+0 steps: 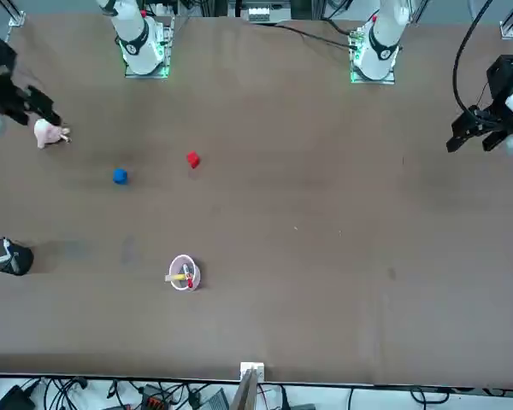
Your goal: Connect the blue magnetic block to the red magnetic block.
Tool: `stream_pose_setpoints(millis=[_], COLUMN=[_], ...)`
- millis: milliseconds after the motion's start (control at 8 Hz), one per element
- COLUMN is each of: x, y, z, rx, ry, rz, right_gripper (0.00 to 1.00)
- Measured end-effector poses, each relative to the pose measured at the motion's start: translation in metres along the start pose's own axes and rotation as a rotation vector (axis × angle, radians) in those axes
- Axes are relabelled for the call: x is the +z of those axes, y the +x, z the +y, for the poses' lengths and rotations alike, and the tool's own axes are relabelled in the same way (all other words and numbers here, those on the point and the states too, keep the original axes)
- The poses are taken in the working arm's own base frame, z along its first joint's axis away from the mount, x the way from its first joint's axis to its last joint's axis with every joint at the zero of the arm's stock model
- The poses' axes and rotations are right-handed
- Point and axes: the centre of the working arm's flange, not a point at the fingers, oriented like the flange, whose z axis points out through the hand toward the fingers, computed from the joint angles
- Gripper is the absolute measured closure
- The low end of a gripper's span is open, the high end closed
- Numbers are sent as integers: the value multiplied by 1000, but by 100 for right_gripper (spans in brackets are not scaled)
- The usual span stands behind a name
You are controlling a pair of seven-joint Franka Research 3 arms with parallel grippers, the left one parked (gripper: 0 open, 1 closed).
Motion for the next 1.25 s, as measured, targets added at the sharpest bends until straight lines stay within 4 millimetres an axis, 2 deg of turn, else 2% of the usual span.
stream_pose_setpoints(millis=[125,375,750,1000,1250], x=[39,116,209,257,288], y=[11,16,19,20,22], z=[-6,-18,-26,-26,-26], rx=[-12,-35,-87,-104,-106], ry=[-3,-9,-66,-79,-80], rz=[-5,-18,-50,-54,-71], right_gripper=[0,0,0,0,0])
